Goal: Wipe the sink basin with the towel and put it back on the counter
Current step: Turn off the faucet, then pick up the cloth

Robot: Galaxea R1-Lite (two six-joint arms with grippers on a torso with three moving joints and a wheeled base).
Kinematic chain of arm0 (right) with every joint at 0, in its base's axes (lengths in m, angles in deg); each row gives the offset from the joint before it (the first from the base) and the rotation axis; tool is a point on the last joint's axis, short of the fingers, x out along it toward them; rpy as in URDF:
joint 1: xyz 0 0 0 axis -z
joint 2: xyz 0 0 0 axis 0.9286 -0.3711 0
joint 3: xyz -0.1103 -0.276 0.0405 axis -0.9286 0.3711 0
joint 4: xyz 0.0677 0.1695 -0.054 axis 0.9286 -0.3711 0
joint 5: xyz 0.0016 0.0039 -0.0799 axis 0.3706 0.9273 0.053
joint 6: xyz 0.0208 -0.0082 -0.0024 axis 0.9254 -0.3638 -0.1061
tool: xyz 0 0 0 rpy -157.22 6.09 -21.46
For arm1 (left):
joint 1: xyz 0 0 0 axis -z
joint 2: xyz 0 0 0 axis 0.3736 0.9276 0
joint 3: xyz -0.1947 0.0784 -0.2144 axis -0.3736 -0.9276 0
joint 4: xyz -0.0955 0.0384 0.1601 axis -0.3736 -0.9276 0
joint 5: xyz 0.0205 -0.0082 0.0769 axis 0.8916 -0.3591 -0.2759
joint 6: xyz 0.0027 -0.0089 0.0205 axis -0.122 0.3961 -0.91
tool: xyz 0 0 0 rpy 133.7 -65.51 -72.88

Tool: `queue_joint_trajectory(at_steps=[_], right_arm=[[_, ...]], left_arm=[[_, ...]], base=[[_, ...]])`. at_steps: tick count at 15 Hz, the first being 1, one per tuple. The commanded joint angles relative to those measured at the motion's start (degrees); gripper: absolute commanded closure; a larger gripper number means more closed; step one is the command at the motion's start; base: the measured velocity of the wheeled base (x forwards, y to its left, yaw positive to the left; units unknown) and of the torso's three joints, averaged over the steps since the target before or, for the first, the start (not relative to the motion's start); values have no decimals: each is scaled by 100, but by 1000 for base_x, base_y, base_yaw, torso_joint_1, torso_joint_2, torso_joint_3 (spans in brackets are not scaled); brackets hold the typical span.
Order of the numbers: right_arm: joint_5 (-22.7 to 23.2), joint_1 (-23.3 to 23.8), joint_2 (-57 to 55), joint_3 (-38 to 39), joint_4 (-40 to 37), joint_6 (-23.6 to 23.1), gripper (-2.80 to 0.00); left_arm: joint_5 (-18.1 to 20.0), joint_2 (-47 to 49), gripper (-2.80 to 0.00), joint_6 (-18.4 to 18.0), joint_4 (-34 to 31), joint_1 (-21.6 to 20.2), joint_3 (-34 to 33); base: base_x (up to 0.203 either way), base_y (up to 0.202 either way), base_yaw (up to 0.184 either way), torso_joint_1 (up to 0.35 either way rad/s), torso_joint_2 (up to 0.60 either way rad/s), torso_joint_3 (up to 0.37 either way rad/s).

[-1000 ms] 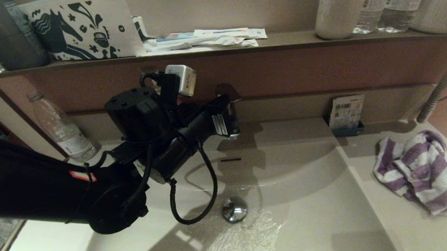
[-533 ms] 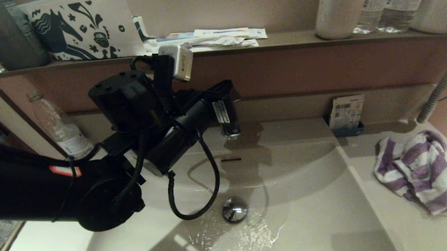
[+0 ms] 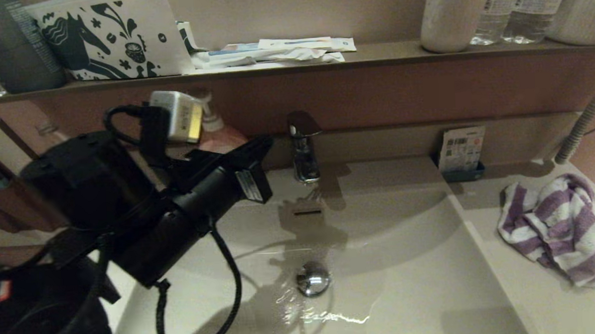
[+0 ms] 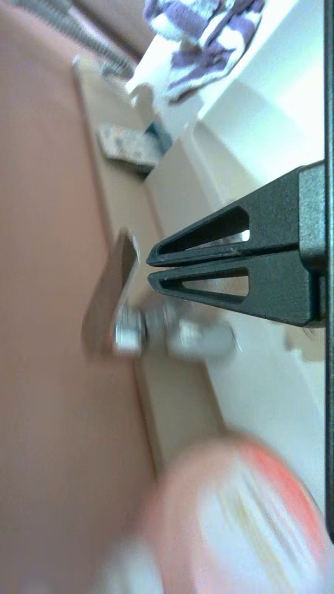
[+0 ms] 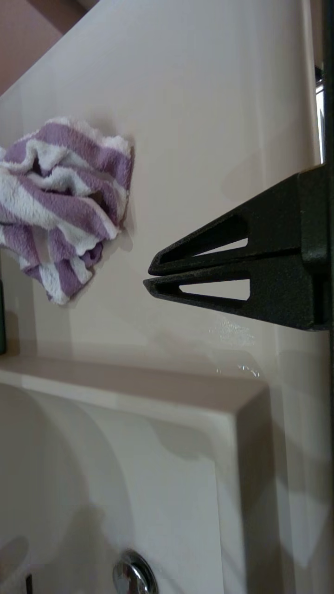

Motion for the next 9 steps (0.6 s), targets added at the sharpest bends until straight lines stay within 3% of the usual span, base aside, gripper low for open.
queue_joint_trajectory(at_steps=[1, 7, 9], right_arm=[[-2, 0, 0, 0, 2, 0, 0], [-2, 0, 0, 0, 2, 0, 0], [-2, 1, 0, 0, 2, 0, 0]], left_arm=[[-51, -1060, 0, -3, 24, -254, -539], [-69, -2693, 0, 12, 11, -2543, -1602], [-37, -3329, 0, 9, -4, -3110, -1921]], base=[[0, 0, 0, 0, 0, 0], [0, 0, 0, 0, 0, 0], [0, 0, 0, 0, 0, 0]])
